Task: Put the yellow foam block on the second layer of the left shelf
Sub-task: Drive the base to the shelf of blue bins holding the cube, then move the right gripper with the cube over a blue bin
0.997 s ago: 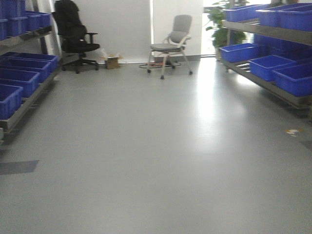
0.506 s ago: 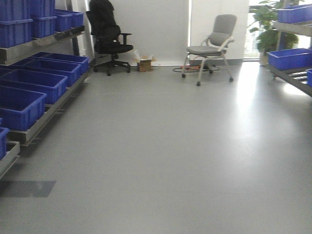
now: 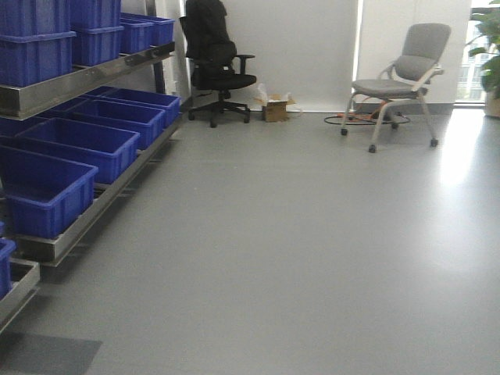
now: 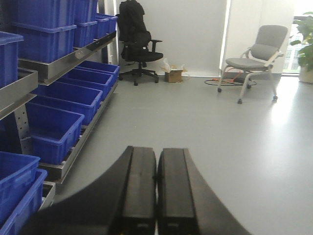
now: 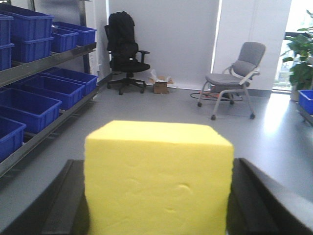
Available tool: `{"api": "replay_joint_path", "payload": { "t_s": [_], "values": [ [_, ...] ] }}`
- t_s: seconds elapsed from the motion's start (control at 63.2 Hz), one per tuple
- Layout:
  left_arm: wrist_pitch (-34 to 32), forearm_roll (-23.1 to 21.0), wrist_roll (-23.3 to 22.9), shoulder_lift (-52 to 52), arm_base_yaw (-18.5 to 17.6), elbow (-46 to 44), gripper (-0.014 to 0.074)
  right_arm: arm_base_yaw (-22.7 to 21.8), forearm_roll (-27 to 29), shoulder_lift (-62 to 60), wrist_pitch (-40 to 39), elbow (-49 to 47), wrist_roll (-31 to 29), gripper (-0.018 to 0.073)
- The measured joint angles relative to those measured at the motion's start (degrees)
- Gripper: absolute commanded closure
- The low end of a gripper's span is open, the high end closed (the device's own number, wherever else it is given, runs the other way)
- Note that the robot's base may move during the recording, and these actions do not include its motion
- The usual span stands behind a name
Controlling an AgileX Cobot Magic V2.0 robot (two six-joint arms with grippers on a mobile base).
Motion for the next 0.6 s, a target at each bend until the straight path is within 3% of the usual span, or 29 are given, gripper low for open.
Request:
{"api": "replay_joint_path", "payload": {
  "t_s": [0.601],
  "values": [
    [0.0, 0.0, 0.0, 0.0, 0.0, 0.0, 0.046, 0.0, -0.1, 0.0, 0.0, 0.0, 0.0, 0.0255]
  ]
}}
